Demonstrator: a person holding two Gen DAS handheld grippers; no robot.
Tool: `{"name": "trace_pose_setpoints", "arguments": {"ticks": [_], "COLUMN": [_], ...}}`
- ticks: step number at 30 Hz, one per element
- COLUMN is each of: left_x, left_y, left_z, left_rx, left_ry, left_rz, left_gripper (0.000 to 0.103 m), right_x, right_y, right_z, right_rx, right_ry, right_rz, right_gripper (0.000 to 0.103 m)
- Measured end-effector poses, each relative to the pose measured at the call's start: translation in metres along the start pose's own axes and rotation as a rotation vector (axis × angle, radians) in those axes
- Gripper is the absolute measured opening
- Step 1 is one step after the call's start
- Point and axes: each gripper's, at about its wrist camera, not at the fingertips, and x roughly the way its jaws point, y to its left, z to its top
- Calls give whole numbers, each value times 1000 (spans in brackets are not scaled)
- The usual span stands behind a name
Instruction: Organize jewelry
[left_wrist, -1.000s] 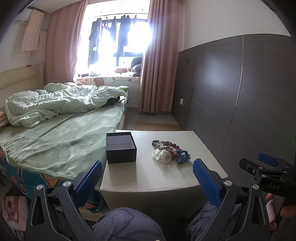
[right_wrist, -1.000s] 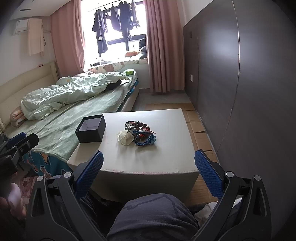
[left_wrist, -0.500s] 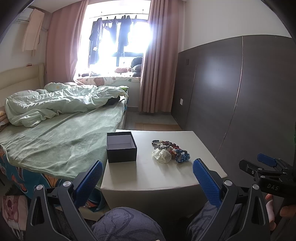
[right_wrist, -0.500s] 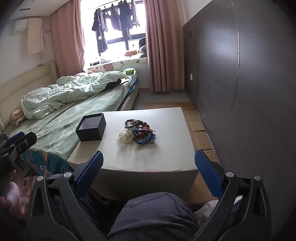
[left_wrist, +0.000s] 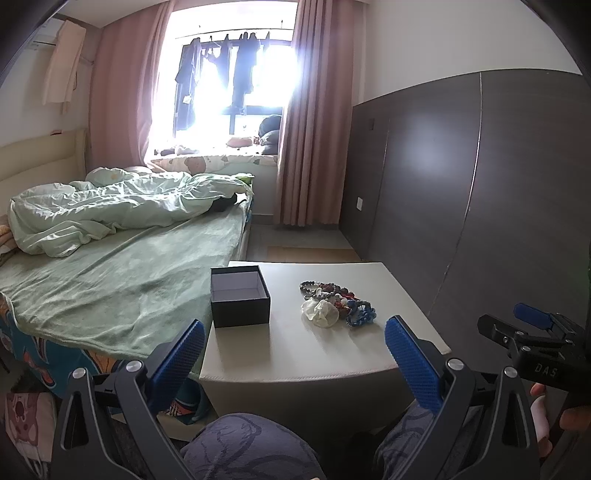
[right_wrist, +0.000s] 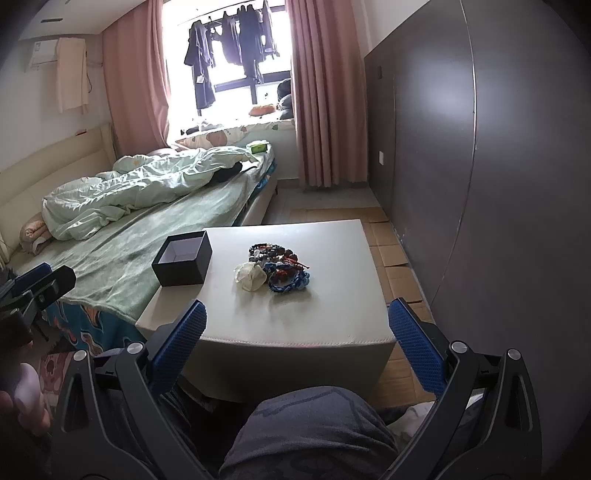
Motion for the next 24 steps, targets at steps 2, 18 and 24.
{"name": "trace_pose_setpoints", "arguments": {"ticks": [2, 18, 24], "left_x": [0, 40, 71], "left_y": [0, 4, 5], "left_z": [1, 11, 11], "left_rx": [0, -17, -36], "left_ry": [1, 49, 93], "left_rz": [-1, -27, -67], "left_gripper": [95, 95, 95], "right_x": [-1, 41, 73], "right_y": [0, -22, -35], "right_z": [0, 18, 23], "right_rx": [0, 58, 89], "right_ry": [-1, 47, 94], "right_rz": [1, 43, 86], "right_gripper": [99, 99, 99]}}
